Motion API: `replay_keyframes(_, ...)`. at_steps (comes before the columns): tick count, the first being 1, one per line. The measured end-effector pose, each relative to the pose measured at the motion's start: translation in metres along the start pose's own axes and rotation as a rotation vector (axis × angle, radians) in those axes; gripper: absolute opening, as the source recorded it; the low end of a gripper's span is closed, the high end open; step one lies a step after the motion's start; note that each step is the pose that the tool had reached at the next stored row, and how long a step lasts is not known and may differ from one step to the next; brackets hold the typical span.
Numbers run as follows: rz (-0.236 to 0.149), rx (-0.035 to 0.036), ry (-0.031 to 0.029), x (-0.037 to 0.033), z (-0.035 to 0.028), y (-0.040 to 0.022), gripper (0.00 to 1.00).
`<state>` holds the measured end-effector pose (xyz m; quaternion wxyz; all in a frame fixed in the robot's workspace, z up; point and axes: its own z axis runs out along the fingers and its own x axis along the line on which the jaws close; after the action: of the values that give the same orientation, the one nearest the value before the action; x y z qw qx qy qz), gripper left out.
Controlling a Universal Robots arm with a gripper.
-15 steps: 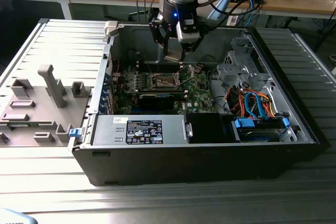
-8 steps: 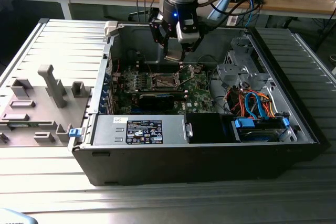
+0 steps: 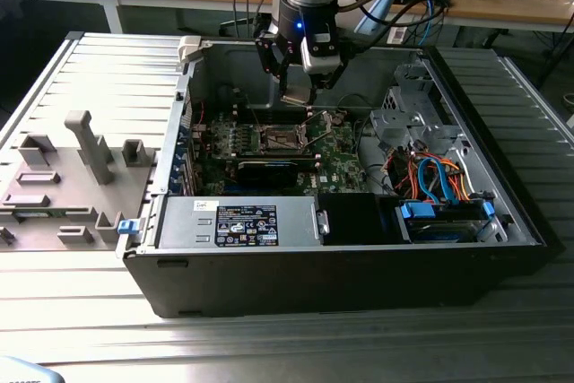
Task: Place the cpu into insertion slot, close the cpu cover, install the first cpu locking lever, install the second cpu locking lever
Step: 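Place the cpu into insertion slot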
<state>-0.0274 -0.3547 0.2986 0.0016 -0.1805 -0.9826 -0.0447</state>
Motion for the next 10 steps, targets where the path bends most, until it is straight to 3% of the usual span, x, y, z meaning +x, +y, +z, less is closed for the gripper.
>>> replay_keyframes(10, 0.011, -0.0002, -0.001, 0.0, 0.0003, 0.0, 0.55)
